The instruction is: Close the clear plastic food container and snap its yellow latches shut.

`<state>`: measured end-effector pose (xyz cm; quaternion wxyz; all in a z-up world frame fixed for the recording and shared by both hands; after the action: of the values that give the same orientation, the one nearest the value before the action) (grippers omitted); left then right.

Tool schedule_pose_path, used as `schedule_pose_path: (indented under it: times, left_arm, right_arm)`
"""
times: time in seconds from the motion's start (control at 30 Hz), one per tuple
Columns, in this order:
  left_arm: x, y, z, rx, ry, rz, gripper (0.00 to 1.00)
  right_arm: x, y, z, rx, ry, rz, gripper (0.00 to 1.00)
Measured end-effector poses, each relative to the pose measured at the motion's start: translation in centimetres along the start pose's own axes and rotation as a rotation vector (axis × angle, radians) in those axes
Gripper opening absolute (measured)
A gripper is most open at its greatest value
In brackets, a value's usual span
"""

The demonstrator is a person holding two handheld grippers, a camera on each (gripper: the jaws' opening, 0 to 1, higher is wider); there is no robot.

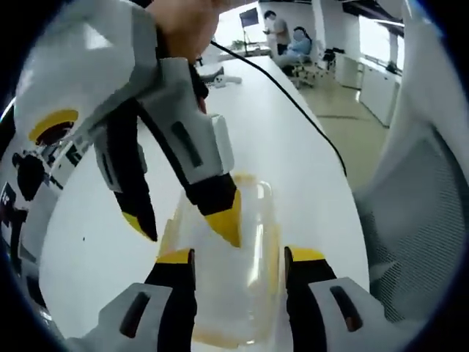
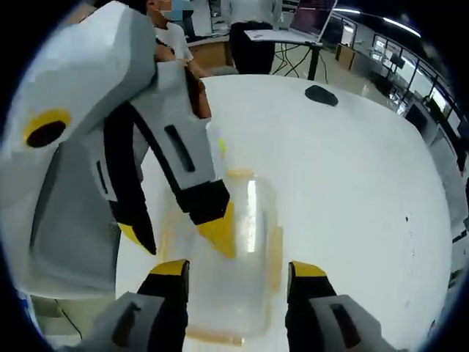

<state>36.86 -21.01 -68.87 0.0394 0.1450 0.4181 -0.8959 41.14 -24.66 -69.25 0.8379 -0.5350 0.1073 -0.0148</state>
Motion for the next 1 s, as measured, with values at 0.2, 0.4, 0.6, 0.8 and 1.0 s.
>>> schedule_pose_path:
  times: [0.2,0.4,0.6,0.8,1.0]
  left_arm:
    - [-1.4,-1.1,-0.7,0.002,-0.019,-0.005,0.54]
    - [-2.2,-2.1,-1.6,-0.025,-0.012,-0.054,0.58]
    - [-2.1,-2.3,-2.6,-0.059,-0.032,-0.136,0.62]
    - [-2.0,-1.9,-3.2,-0.092,-0.036,-0.181,0.74]
    - [-1.8,-1.4,-4.1,-0.134,-0.009,-0.224,0.84]
  right_arm:
    - [-0.3,-0.8,-0.2,0.042,0.034,0.004,0.54]
    - [-0.7,-1.3,-0.9,0.046,0.049,-0.003,0.57]
    - [-1.3,-1.6,-1.7,0.066,0.076,0.009,0.64]
    - [-2.0,-1.3,-2.8,0.057,0.104,0.022,0.74]
    - [-1.5,-0.8,-4.0,0.039,0.109,-0.035,0.98]
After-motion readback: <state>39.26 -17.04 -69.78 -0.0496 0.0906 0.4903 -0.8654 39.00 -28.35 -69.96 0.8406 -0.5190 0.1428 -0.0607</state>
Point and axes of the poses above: the point that each gripper's makers call its tool centre point, and the gripper's own axes: y roughly forward along the fingers, x roughly to its right, z roughly out of its top, the point moved 4 cm from there along -y, roughly backward along the fingers, and after that the axes turned 12 degrees about y, right-handed, at the moved point
